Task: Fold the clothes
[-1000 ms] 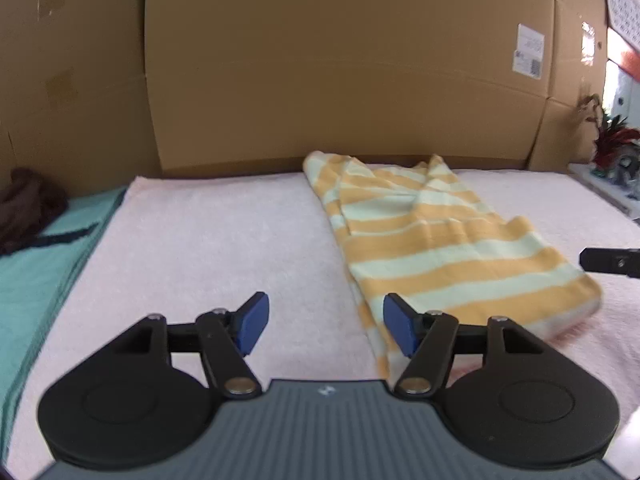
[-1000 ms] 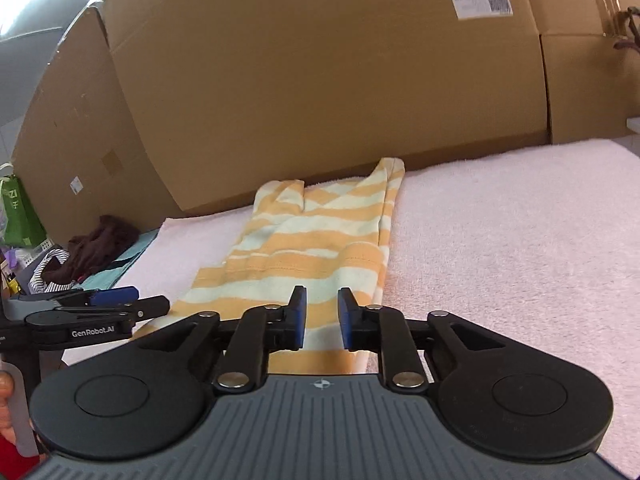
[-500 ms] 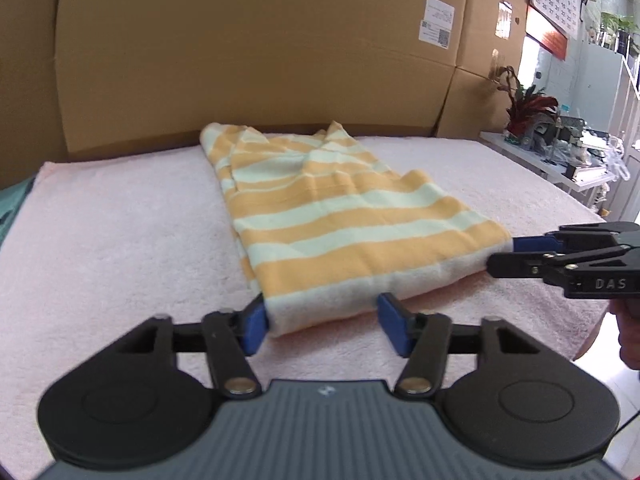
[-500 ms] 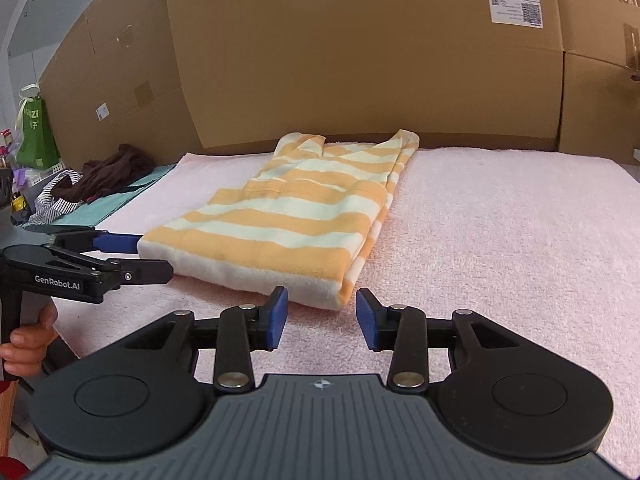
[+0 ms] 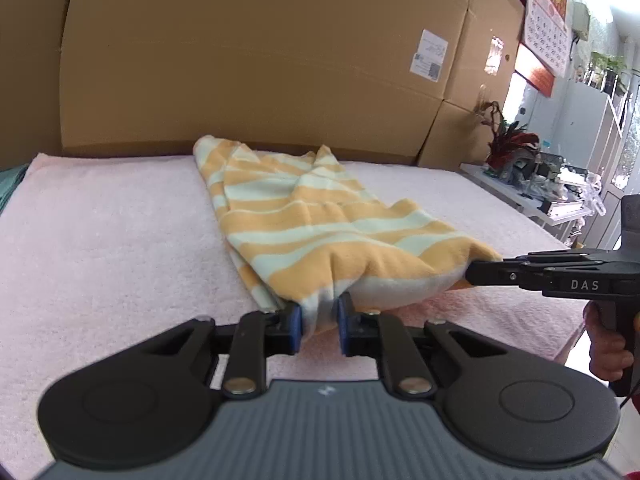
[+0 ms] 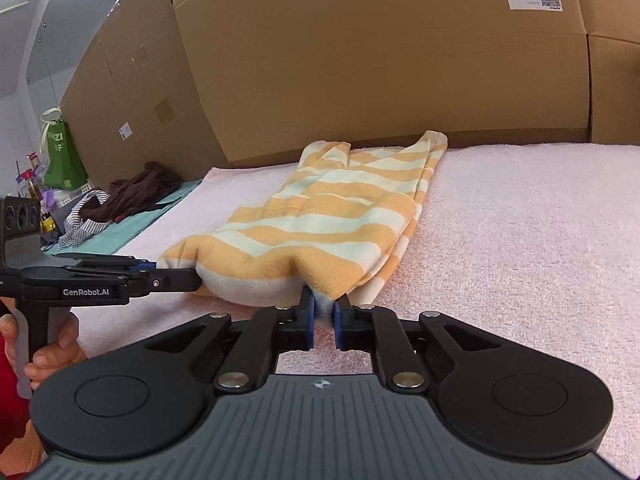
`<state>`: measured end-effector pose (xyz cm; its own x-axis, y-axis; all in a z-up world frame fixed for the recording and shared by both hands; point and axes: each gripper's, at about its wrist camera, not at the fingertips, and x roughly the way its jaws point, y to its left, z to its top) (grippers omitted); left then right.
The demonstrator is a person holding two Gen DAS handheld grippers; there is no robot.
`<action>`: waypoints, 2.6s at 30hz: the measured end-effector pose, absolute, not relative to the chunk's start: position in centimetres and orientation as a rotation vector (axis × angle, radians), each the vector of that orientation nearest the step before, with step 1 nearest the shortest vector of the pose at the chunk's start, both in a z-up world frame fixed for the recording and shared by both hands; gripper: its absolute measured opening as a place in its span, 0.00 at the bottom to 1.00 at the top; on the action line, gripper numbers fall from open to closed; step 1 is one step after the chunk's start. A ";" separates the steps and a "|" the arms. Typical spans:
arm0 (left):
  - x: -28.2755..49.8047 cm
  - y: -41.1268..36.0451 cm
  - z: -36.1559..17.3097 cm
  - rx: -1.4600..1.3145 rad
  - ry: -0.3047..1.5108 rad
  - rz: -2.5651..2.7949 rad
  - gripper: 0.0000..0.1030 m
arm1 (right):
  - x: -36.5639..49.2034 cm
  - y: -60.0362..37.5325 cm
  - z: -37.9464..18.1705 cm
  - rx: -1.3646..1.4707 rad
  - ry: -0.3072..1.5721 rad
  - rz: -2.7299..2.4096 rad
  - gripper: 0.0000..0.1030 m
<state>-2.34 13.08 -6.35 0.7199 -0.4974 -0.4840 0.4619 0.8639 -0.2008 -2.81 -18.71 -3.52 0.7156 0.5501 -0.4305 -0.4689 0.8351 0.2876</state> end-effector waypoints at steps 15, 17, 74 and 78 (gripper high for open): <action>-9.6 16.1 -3.7 0.046 0.524 -0.497 0.21 | -9.5 -22.5 -1.1 0.200 0.504 0.587 0.21; -8.9 14.9 -2.8 0.017 0.488 -0.547 0.21 | -9.5 -21.4 -0.6 0.213 0.461 0.607 0.20; -6.2 15.1 -7.8 -0.069 0.524 -0.458 0.76 | -6.5 -22.1 -3.8 0.188 0.477 0.361 0.20; -6.2 14.7 -7.6 -0.051 0.537 -0.486 0.66 | -6.8 -21.8 -3.7 0.196 0.503 0.424 0.20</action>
<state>-6.22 14.75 -7.61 0.7492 -0.4576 -0.4788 0.4313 0.8857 -0.1717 -6.82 -21.78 -3.74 0.7919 0.4388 -0.4247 -0.3442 0.8952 0.2831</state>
